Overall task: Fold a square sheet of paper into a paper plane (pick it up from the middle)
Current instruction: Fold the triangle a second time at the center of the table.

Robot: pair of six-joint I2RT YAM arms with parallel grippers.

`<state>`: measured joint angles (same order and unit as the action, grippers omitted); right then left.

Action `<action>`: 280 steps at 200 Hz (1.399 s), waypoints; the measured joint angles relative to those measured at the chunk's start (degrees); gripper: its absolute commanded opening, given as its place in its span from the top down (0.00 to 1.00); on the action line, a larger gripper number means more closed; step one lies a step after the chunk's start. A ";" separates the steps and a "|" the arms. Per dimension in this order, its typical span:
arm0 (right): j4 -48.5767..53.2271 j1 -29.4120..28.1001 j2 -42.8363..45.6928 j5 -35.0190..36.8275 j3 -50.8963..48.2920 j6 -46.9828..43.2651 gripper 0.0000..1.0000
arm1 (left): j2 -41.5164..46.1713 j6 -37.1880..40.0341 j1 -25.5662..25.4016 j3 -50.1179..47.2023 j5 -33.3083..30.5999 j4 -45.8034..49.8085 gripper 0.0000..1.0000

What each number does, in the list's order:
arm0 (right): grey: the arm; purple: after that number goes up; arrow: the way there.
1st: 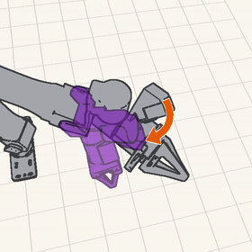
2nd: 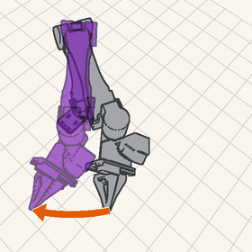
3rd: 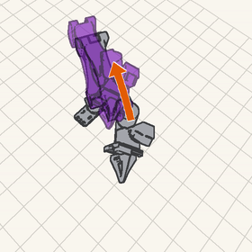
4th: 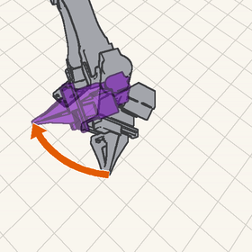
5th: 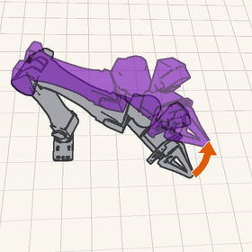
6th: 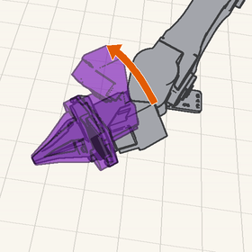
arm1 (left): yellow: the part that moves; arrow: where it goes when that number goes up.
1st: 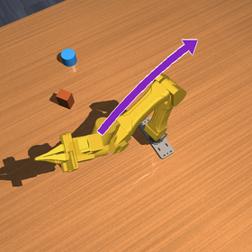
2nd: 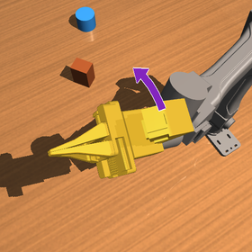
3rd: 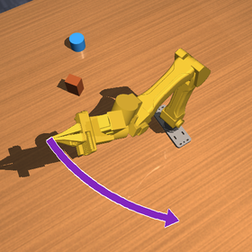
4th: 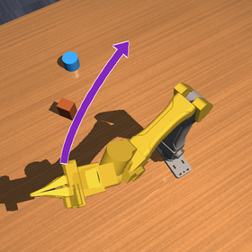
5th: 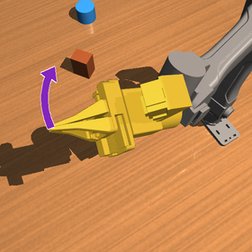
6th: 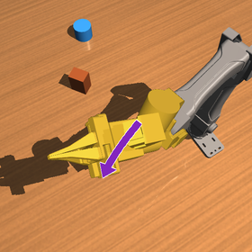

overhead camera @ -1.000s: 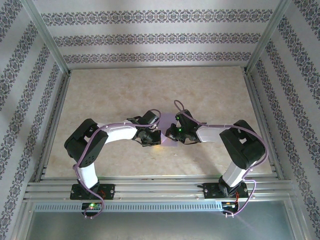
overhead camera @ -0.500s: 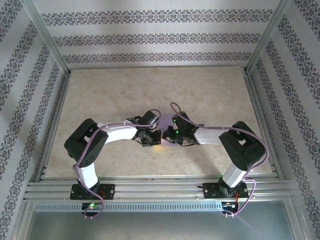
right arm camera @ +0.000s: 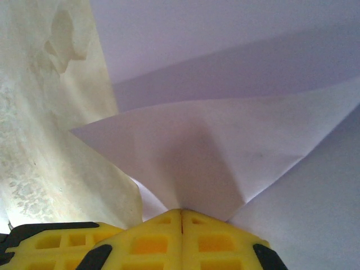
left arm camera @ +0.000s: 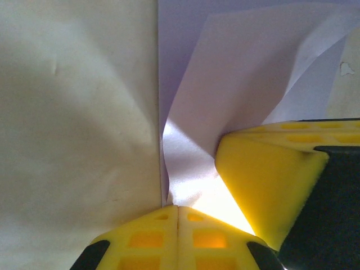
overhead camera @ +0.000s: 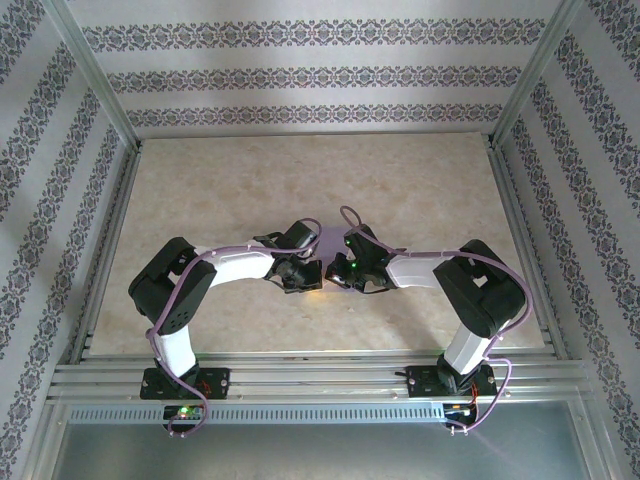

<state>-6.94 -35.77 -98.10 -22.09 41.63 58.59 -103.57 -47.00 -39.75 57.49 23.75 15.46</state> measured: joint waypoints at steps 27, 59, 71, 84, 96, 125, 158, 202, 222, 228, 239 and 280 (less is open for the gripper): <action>0.00 0.02 0.00 -0.02 0.00 0.02 1.00 | 0.26 -0.70 0.13 -0.59 1.07 -2.25 1.00; 0.00 0.02 0.00 -0.02 0.00 0.07 1.00 | 0.31 -1.49 0.13 -0.98 1.27 -3.13 1.00; -0.02 0.02 0.00 -0.02 0.00 0.09 1.00 | 0.31 -1.55 0.17 -1.05 1.25 -3.15 1.00; -0.02 0.02 0.00 -0.02 0.00 0.15 1.00 | 0.31 -1.70 0.42 -1.25 1.25 -3.37 1.00; -0.02 0.02 0.00 -0.02 0.00 0.20 1.00 | 0.31 -1.75 0.50 -1.40 1.11 -3.48 1.00; -0.02 0.37 0.00 -0.02 0.00 0.15 1.00 | 0.31 -1.73 0.50 -1.42 0.31 -2.97 1.00; 0.07 1.18 0.00 -0.50 0.00 -0.50 1.00 | 0.04 -1.70 0.50 -1.09 0.13 -2.36 1.00; 0.83 4.37 0.13 -1.42 0.00 -2.93 1.00 | -1.73 -1.64 0.50 1.44 0.22 -0.83 1.00; 1.55 6.14 0.42 -1.40 0.02 -4.22 1.00 | -2.27 -1.46 0.50 2.27 0.26 -0.33 1.00; 1.86 6.75 0.46 -1.40 0.09 -4.59 1.00 | -2.36 -1.44 0.50 2.43 0.26 -0.20 1.00; 2.49 8.04 0.55 -1.31 0.33 -5.22 1.00 | -2.45 -1.38 0.50 2.54 0.28 -0.02 1.00; 5.44 11.37 0.98 0.87 1.75 -7.89 1.00 | -2.54 -1.22 0.50 2.75 0.39 0.26 1.00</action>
<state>-1.50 -24.40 -97.12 -21.21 43.38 50.70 -106.10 -48.23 -39.24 60.25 24.14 15.73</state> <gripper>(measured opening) 0.051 0.056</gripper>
